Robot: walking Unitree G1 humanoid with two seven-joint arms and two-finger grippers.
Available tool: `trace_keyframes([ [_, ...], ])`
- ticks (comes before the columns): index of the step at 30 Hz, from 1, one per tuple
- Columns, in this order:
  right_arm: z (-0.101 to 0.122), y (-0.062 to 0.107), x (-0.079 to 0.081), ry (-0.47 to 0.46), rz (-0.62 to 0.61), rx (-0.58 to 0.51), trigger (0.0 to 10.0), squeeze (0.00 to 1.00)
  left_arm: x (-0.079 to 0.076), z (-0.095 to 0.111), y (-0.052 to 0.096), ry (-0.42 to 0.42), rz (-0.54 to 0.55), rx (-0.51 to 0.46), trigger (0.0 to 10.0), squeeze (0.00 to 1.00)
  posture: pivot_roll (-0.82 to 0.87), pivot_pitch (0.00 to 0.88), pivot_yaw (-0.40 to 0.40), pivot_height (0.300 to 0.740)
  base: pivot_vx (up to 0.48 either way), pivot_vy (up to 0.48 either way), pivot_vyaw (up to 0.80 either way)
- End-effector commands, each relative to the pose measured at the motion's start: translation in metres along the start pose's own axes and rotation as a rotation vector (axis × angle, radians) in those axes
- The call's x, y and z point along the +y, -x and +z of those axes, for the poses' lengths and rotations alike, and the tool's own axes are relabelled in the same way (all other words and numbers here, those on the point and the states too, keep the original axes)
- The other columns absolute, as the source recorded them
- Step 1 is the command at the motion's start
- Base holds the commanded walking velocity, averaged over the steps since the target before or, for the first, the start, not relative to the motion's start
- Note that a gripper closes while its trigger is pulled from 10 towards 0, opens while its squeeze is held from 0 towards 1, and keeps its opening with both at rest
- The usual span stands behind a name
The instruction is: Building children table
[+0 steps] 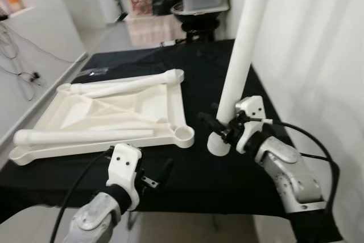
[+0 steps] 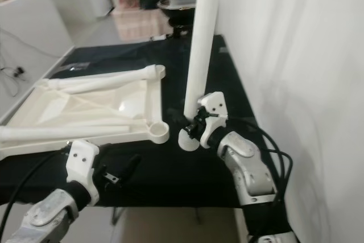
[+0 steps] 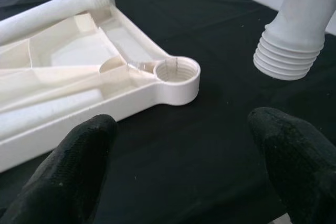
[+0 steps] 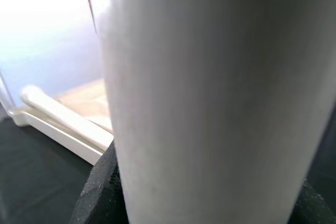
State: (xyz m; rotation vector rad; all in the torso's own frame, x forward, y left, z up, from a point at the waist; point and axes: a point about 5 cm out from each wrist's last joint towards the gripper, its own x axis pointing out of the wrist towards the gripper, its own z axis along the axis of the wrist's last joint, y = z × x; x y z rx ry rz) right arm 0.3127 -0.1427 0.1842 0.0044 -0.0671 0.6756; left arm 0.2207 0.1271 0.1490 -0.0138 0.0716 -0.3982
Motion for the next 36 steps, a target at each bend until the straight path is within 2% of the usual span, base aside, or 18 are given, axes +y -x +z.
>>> trace_keyframes([
  [1, 0.006, -0.005, 0.008, 0.005, 0.045, -0.027, 10.0, 0.0, 0.006, -0.004, 0.0, 0.002, 0.029, 0.018, 10.0, 0.0, -0.02, 0.054, 0.079, 0.74, 0.0, 0.48, 0.0],
  [5, 0.005, -0.006, 0.012, 0.019, 0.065, -0.017, 10.0, 0.0, 0.008, -0.003, -0.001, -0.002, 0.045, 0.01, 10.0, 0.0, -0.02, 0.053, 0.079, 0.74, 0.0, 0.48, 0.0],
  [13, 0.004, -0.008, 0.013, 0.031, 0.045, -0.016, 10.0, 0.0, 0.01, -0.004, -0.001, -0.012, 0.055, 0.028, 10.0, 0.0, -0.02, 0.06, 0.078, 0.74, 0.0, 0.0, 0.0],
  [20, 0.004, -0.008, 0.012, 0.035, 0.021, -0.017, 10.0, 0.0, 0.014, -0.004, -0.003, 0.007, 0.084, 0.018, 10.0, 0.0, -0.03, 0.061, 0.077, 0.74, 0.0, 0.435, 0.0],
  [27, 0.001, -0.011, 0.007, 0.031, -0.064, -0.014, 10.0, 0.0, 0.015, -0.001, -0.004, -0.013, 0.085, 0.0, 10.0, 0.0, -0.02, 0.061, 0.079, 0.74, 0.0, 0.0, 0.0],
  [36, 0.004, -0.015, 0.015, -0.004, -0.038, -0.045, 10.0, 0.0, 0.016, 0.001, -0.003, -0.005, 0.084, -0.017, 10.0, 0.0, -0.02, 0.059, 0.078, 0.74, 0.22, 0.0, -0.3],
])
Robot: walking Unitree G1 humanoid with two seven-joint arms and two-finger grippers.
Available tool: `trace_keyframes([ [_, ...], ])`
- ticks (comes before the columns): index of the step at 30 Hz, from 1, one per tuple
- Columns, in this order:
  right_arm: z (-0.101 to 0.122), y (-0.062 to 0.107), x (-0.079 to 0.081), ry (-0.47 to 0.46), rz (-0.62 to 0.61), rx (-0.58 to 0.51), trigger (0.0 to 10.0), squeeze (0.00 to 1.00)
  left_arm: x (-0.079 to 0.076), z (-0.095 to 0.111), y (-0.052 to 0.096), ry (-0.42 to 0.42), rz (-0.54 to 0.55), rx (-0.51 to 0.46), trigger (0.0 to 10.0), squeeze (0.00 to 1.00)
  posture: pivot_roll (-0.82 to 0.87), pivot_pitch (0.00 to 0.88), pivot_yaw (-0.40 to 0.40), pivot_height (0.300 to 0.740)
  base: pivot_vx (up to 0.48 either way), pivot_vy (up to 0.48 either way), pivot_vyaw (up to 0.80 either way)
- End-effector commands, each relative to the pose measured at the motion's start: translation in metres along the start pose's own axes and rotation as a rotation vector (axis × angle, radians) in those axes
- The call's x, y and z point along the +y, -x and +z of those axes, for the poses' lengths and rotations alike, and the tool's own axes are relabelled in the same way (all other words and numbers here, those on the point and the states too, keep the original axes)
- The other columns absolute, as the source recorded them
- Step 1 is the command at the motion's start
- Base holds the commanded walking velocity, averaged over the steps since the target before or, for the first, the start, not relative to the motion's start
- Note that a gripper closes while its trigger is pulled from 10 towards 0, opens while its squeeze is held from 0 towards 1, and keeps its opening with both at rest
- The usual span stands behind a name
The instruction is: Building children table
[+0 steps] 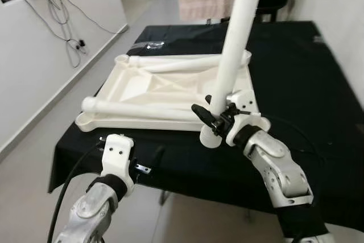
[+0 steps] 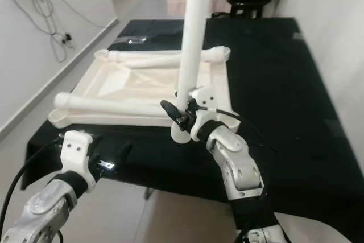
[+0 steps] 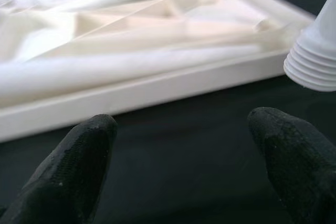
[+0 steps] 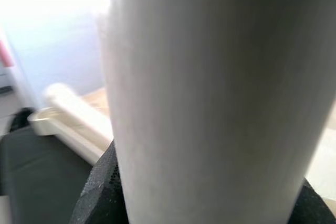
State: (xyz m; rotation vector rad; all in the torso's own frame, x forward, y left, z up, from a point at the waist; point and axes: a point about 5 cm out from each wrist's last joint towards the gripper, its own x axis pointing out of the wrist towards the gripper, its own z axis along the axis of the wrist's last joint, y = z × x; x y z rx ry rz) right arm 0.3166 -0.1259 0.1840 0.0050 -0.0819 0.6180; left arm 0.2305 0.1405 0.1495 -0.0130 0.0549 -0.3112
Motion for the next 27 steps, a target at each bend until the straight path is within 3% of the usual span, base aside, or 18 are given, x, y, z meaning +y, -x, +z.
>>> trace_keyframes([
  [1, 0.005, -0.002, 0.004, -0.012, 0.02, -0.032, 10.0, 0.0, 0.0, 0.0, 0.0, -0.004, -0.003, 0.0, 10.0, 0.0, -0.02, 0.059, 0.078, 0.74, 0.292, 0.0, -0.56],
  [8, 0.009, -0.001, 0.011, -0.044, 0.08, -0.058, 10.0, 0.0, -0.003, 0.001, 0.0, -0.014, -0.024, -0.003, 10.0, 0.0, -0.02, 0.062, 0.079, 0.74, 0.207, 0.0, -0.16],
  [10, 0.011, 0.003, 0.018, -0.069, 0.169, -0.074, 10.0, 0.0, -0.01, 0.0, 0.001, -0.079, -0.075, 0.002, 10.0, 0.0, -0.02, 0.063, 0.08, 0.74, 0.0, 0.0, 0.0],
  [16, 0.011, 0.006, 0.02, -0.062, 0.22, -0.066, 10.0, 0.0, -0.014, -0.001, 0.002, -0.123, -0.105, 0.006, 10.0, 0.0, -0.02, 0.065, 0.078, 0.74, 0.0, 0.0, 0.0],
  [21, 0.01, 0.008, 0.015, -0.037, 0.224, -0.05, 10.0, 0.0, -0.018, -0.001, 0.004, -0.161, -0.134, 0.01, 10.0, 0.0, -0.01, 0.066, 0.077, 0.74, 0.0, 0.0, 0.0],
  [26, 0.01, 0.009, -0.004, 0.013, 0.171, -0.032, 10.0, 0.0, -0.022, -0.002, 0.008, -0.192, -0.158, 0.012, 10.0, 0.0, -0.01, 0.069, 0.075, 0.74, 0.0, 0.0, 0.0],
  [27, 0.012, 0.01, -0.015, 0.035, 0.129, -0.026, 10.0, 0.0, -0.022, -0.003, 0.009, -0.197, -0.162, 0.015, 10.0, 0.0, -0.01, 0.07, 0.076, 0.74, 0.0, 0.0, 0.0],
])
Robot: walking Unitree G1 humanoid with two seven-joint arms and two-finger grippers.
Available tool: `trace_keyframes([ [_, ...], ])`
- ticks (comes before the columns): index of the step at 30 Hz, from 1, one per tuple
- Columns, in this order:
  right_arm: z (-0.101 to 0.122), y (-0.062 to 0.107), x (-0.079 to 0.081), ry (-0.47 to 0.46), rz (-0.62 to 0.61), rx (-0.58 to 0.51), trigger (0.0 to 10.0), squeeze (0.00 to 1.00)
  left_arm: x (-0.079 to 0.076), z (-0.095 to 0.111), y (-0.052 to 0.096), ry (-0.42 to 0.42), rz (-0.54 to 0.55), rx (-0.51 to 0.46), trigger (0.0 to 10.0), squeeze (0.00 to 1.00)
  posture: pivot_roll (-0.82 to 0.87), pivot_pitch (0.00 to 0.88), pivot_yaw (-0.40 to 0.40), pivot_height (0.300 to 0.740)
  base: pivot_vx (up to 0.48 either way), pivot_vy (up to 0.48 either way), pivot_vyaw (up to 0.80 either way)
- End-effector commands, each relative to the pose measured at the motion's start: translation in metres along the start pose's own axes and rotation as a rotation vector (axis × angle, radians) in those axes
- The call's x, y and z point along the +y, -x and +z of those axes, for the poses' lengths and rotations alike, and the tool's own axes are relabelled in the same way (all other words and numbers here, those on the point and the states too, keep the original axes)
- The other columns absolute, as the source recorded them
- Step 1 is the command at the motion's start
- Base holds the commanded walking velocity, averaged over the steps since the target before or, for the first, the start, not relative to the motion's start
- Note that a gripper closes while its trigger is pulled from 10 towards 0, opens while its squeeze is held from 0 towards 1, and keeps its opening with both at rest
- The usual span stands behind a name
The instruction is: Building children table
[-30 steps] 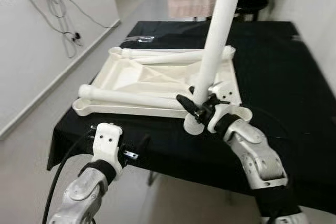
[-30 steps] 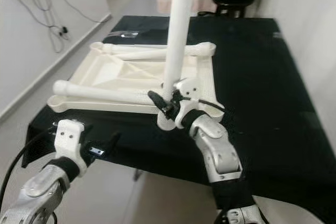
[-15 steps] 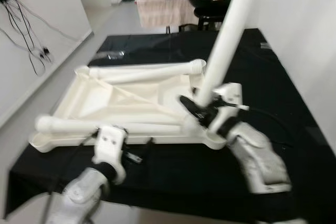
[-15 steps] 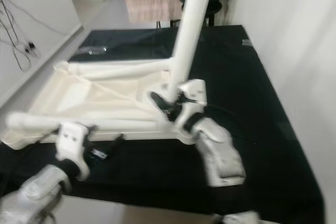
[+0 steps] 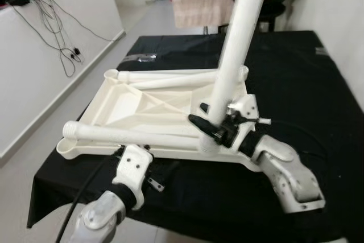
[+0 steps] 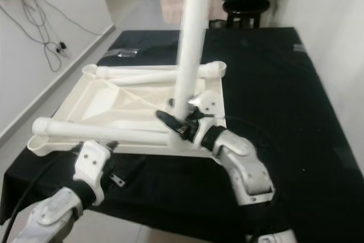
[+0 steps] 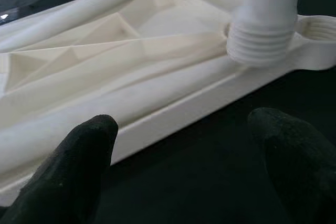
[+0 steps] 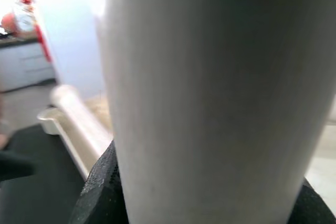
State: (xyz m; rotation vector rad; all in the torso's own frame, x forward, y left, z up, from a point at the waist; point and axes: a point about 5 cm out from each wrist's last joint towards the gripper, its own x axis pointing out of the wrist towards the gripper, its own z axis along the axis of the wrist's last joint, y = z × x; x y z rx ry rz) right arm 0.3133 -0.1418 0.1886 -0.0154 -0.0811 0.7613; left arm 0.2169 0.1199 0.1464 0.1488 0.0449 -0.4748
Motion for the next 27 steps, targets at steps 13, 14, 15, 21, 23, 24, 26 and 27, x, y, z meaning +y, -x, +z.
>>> trace_keyframes([
  [13, 0.021, 0.01, -0.035, 0.048, -0.078, -0.057, 10.0, 0.0, 0.014, 0.0, 0.01, -0.009, 0.109, 0.005, 10.0, 0.0, 0.01, 0.098, 0.081, 0.74, 0.0, -0.211, 0.0],
  [14, 0.021, 0.01, -0.035, 0.048, -0.078, -0.057, 10.0, 0.0, 0.014, 0.0, 0.01, -0.009, 0.109, 0.005, 10.0, 0.0, 0.01, 0.098, 0.081, 0.74, 0.0, 0.0, 0.0],
  [15, 0.022, 0.011, -0.034, 0.044, -0.055, -0.065, 10.0, 0.0, 0.016, 0.0, 0.011, 0.005, 0.13, 0.004, 10.0, 0.0, 0.01, 0.098, 0.081, 0.74, 0.0, 0.0, 0.0],
  [21, 0.023, 0.017, -0.03, 0.047, 0.055, -0.072, 10.0, 0.0, 0.011, 0.0, 0.016, 0.006, 0.094, -0.005, 10.0, 0.0, 0.01, 0.121, 0.086, 0.74, 0.0, 0.0, 0.0],
  [23, 0.024, 0.018, -0.029, 0.04, 0.081, -0.074, 10.0, 0.0, 0.01, 0.0, 0.017, 0.011, 0.089, -0.007, 10.0, 0.0, 0.01, 0.127, 0.089, 0.74, 0.0, 0.0, 0.0],
  [24, 0.024, 0.02, -0.027, 0.04, 0.123, -0.065, 10.0, 0.0, 0.009, 0.001, 0.018, 0.012, 0.081, -0.007, 10.0, 0.0, 0.01, 0.134, 0.087, 0.74, 0.0, 0.0, 0.0],
  [26, 0.024, 0.022, -0.026, 0.041, 0.15, -0.058, 10.0, 0.0, 0.008, 0.001, 0.019, 0.013, 0.075, -0.006, 10.0, 0.0, 0.01, 0.136, 0.087, 0.74, 0.0, 0.0, 0.0],
  [27, 0.023, 0.022, -0.023, 0.037, 0.183, -0.048, 10.0, 0.0, 0.005, 0.002, 0.02, 0.013, 0.054, -0.007, 10.0, 0.0, 0.01, 0.147, 0.085, 0.74, 0.0, 0.0, 0.0],
])
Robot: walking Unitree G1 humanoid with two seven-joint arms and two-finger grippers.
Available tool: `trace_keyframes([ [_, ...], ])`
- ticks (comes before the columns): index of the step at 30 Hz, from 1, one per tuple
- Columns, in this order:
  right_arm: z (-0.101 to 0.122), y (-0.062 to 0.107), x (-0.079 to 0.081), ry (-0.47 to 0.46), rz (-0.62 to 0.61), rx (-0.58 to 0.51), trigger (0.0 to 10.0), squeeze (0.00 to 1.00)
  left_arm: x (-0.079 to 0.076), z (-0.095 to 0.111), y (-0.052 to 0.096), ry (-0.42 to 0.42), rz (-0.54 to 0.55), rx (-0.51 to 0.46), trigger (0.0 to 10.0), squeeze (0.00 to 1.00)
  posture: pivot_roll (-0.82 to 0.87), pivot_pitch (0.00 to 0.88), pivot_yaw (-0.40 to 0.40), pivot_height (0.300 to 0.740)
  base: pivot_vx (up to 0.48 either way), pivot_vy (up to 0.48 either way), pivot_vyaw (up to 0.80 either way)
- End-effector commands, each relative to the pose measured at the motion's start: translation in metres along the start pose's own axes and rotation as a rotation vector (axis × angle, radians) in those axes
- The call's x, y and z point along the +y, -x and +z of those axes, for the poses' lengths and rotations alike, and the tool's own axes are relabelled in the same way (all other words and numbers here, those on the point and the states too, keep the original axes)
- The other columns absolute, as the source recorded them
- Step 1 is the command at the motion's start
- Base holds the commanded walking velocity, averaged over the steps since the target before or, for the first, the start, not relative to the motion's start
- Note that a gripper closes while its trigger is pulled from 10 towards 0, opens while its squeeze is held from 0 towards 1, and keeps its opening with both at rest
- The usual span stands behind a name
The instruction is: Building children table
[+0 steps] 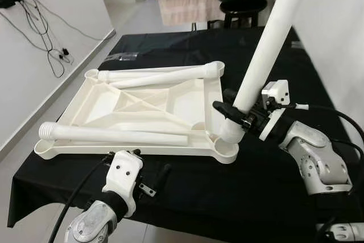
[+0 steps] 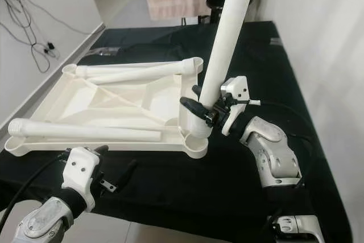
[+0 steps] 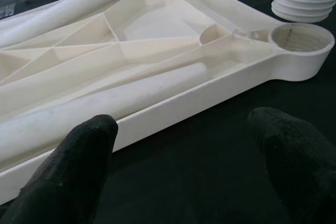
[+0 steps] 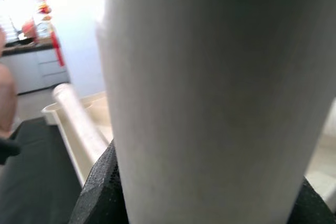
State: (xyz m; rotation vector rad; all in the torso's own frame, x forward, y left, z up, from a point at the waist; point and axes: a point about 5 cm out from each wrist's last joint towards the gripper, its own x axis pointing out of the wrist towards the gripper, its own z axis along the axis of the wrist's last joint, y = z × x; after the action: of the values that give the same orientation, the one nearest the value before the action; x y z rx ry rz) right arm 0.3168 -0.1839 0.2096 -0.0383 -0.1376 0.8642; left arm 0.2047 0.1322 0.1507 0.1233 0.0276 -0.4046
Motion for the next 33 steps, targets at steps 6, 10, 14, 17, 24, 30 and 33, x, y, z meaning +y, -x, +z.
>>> trace_keyframes([
  [6, 0.001, -0.007, 0.02, -0.02, 0.182, 0.007, 10.0, 0.0, -0.009, 0.003, 0.01, -0.028, -0.094, 0.011, 10.0, 0.0, 0.02, 0.177, 0.086, 0.74, 0.0, 0.0, 0.0],
  [10, -0.001, -0.009, 0.016, -0.024, 0.19, 0.009, 10.0, 0.0, -0.011, 0.004, 0.012, -0.032, -0.106, 0.013, 10.0, 0.0, 0.02, 0.186, 0.089, 0.74, 0.0, 0.0, 0.0],
  [14, -0.003, -0.006, 0.001, -0.015, 0.175, 0.023, 10.0, 0.0, -0.015, 0.007, 0.017, -0.053, -0.143, 0.015, 10.0, 0.0, 0.04, 0.216, 0.093, 0.74, 0.0, 0.0, 0.0],
  [17, -0.002, -0.003, -0.006, -0.005, 0.165, 0.027, 10.0, 0.0, -0.017, 0.008, 0.019, -0.066, -0.157, 0.015, 10.0, 0.0, 0.04, 0.222, 0.094, 0.74, 0.0, 0.0, 0.0],
  [24, 0.005, 0.006, -0.016, 0.004, 0.173, 0.024, 10.0, 0.0, -0.02, 0.011, 0.023, -0.071, -0.174, 0.014, 10.0, 0.0, 0.06, 0.241, 0.1, 0.74, 0.0, 0.0, 0.0],
  [30, 0.005, 0.015, -0.015, 0.023, 0.239, 0.057, 10.0, 0.0, -0.02, 0.011, 0.025, -0.073, -0.18, 0.018, 10.0, 0.0, 0.06, 0.246, 0.104, 0.74, 0.0, 0.0, 0.0],
  [33, 0.005, 0.018, -0.016, 0.034, 0.258, 0.077, 10.0, 0.0, -0.02, 0.012, 0.025, -0.074, -0.181, 0.019, 10.0, 0.0, 0.06, 0.247, 0.105, 0.74, 0.0, 0.0, 0.0],
])
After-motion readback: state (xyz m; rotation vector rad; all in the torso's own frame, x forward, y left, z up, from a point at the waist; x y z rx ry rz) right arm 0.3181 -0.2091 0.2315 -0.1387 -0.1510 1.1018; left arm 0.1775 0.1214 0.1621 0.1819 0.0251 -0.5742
